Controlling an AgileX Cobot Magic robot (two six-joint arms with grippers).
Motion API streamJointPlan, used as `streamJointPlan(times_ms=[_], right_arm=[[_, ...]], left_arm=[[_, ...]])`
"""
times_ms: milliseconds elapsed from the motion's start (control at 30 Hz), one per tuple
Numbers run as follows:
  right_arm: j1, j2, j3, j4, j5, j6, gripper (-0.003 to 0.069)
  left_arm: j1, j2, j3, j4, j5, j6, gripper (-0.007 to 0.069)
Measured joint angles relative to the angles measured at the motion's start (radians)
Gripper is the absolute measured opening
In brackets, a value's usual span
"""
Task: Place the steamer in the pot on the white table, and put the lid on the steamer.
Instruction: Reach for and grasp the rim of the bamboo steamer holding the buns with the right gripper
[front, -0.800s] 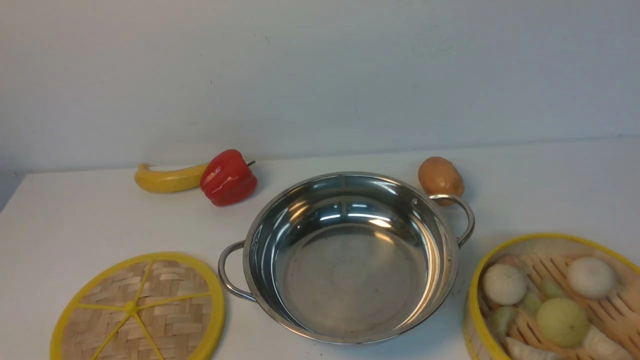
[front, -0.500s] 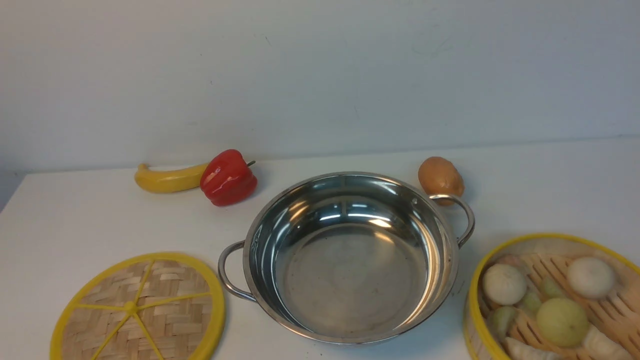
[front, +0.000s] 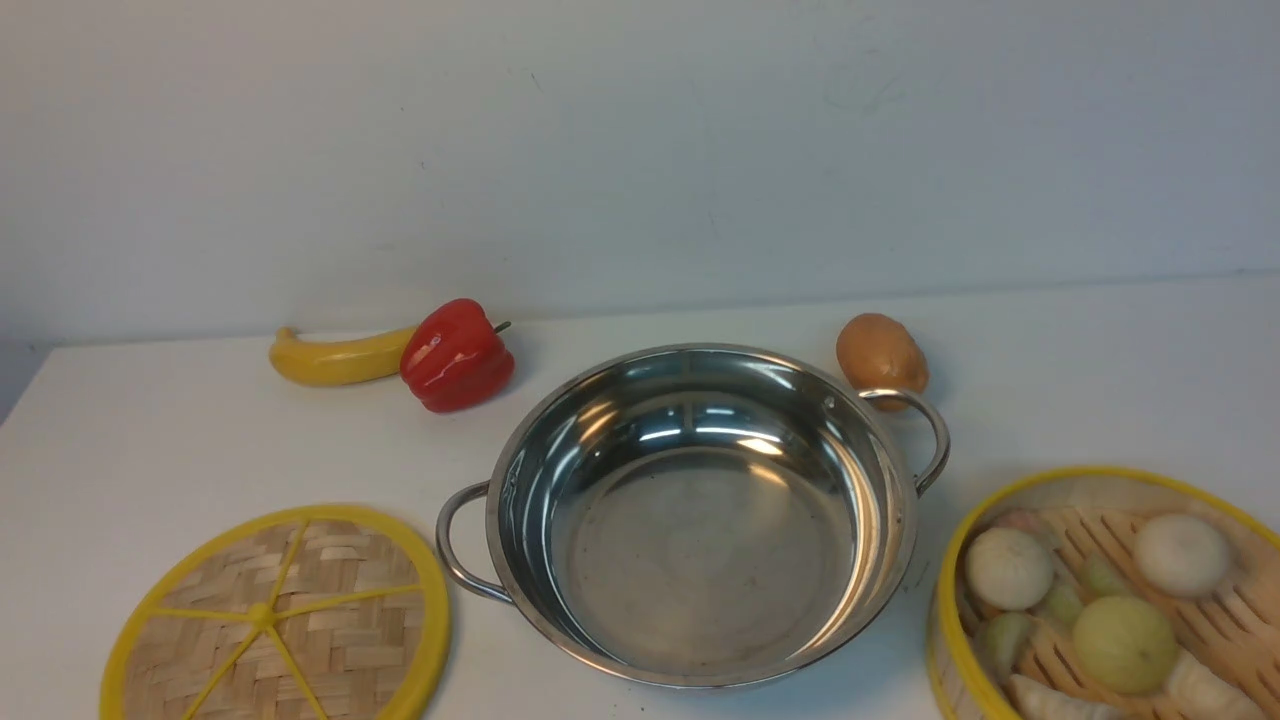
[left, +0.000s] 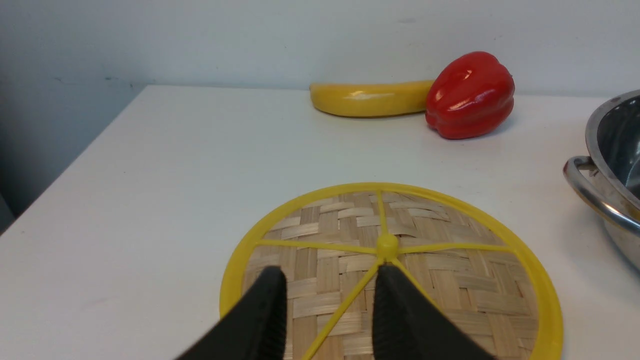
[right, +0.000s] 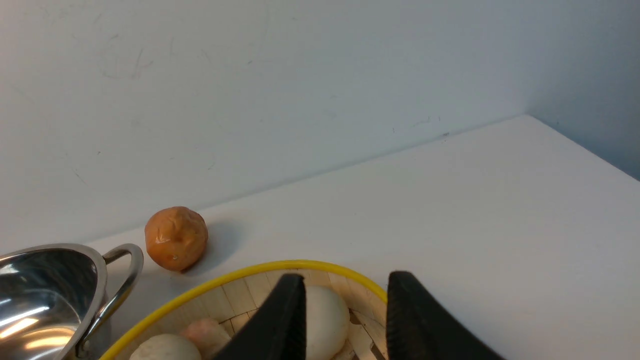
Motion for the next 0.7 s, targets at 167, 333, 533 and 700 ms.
streamJointPlan(times_ms=[167,333,533,700], right_arm=[[0.000,0.001,0.000,0.000,0.000,0.000,0.0243],[0.000,0.001,0.000,0.000,0.000,0.000,0.0243],[0.000,0.001,0.000,0.000,0.000,0.000,0.0243],[0.000,0.000,0.000,0.000,0.000,0.000,0.0243]], left_arm=[[0.000,0.000,0.000,0.000,0.000,0.000,0.0241],[0.000,0.000,0.000,0.000,0.000,0.000,0.0241],[0.000,0.000,0.000,-0.068,0.000,-0.028,0.0241],[0.000,0.000,0.000,-0.282,0.000,-0.097,0.0241]])
